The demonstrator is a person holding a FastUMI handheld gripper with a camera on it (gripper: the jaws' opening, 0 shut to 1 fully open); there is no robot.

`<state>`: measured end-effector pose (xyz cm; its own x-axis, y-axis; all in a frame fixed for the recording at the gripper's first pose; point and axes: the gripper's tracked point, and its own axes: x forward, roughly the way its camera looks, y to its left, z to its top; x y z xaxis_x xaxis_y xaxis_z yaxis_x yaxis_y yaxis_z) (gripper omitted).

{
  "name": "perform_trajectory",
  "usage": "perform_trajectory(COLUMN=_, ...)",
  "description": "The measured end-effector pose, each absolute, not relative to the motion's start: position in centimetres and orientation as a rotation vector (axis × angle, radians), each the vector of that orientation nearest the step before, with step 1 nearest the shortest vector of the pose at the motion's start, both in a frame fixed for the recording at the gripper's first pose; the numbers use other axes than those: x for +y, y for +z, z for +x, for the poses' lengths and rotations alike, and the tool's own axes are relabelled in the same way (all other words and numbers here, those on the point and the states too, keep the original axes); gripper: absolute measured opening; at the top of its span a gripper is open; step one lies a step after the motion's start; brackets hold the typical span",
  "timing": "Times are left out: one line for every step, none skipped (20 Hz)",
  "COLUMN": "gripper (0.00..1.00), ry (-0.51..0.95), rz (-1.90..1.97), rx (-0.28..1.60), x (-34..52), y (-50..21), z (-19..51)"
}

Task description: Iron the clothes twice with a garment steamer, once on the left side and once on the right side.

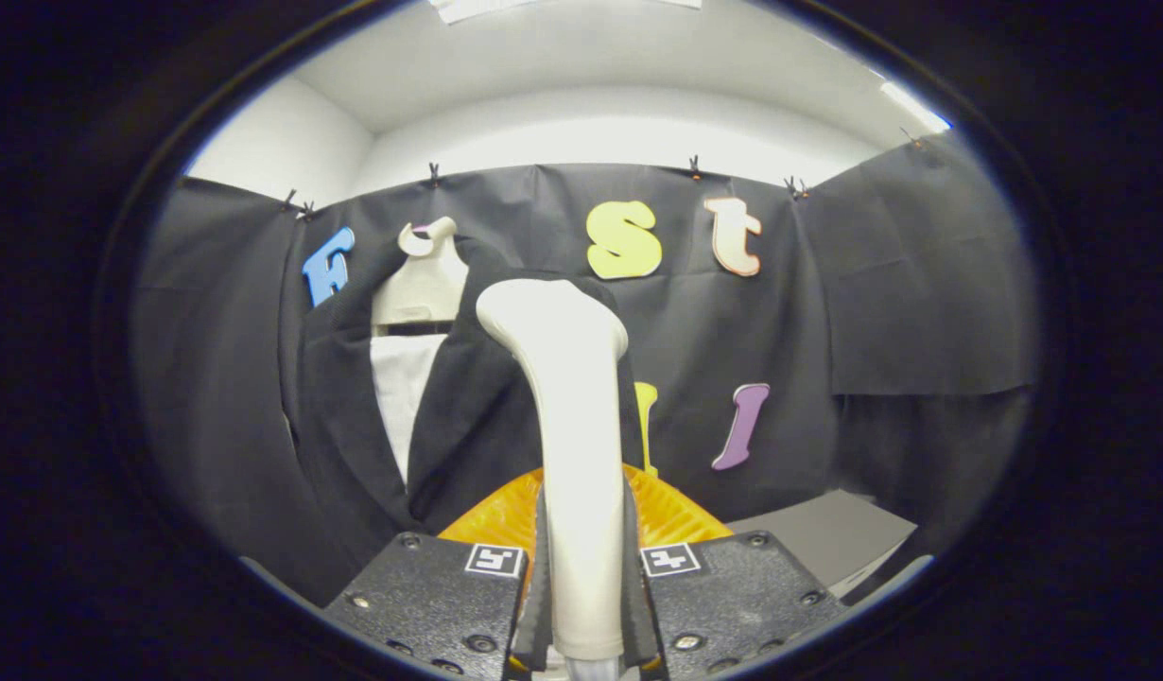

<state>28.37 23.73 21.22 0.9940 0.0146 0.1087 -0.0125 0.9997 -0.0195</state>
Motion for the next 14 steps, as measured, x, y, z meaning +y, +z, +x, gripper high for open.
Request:
perform_trajectory(gripper=0.32, ry=0.013, rz=-0.023, rx=-0.134, x=24.5, y=21.9, z=29.0)
perform_trajectory(gripper=0.32, ry=0.007, rz=-0.032, rx=-0.14, x=25.0, y=22.0, z=29.6)
perform_trajectory(gripper=0.32, ry=-0.002, rz=-0.036, rx=-0.162, x=25.4, y=22.5, z=30.2)
perform_trajectory(gripper=0.32, ry=-0.014, rz=-0.05, rx=-0.171, x=25.7, y=22.6, z=30.8)
perform_trajectory(gripper=0.32, ry=-0.022, rz=-0.06, rx=-0.169, x=26.0, y=22.4, z=31.2)
perform_trajectory(gripper=0.32, ry=-0.022, rz=-0.055, rx=-0.155, x=26.4, y=21.7, z=32.0)
perform_trajectory(gripper=0.32, ry=-0.023, rz=-0.048, rx=-0.131, x=26.6, y=20.9, z=32.5)
perform_trajectory(gripper=0.32, ry=-0.038, rz=-0.048, rx=-0.136, x=26.4, y=20.5, z=32.6)
perform_trajectory(gripper=0.32, ry=-0.059, rz=-0.061, rx=-0.134, x=26.2, y=20.1, z=32.6)
perform_trajectory(gripper=0.32, ry=-0.073, rz=-0.067, rx=-0.122, x=26.1, y=19.5, z=32.6)
perform_trajectory(gripper=0.32, ry=-0.077, rz=-0.068, rx=-0.12, x=26.2, y=19.0, z=32.5)
perform_trajectory(gripper=0.32, ry=-0.079, rz=-0.073, rx=-0.12, x=26.3, y=18.5, z=32.3)
perform_trajectory(gripper=0.32, ry=-0.077, rz=-0.075, rx=-0.116, x=26.4, y=18.0, z=32.2)
perform_trajectory(gripper=0.32, ry=-0.073, rz=-0.073, rx=-0.112, x=26.3, y=17.3, z=32.1)
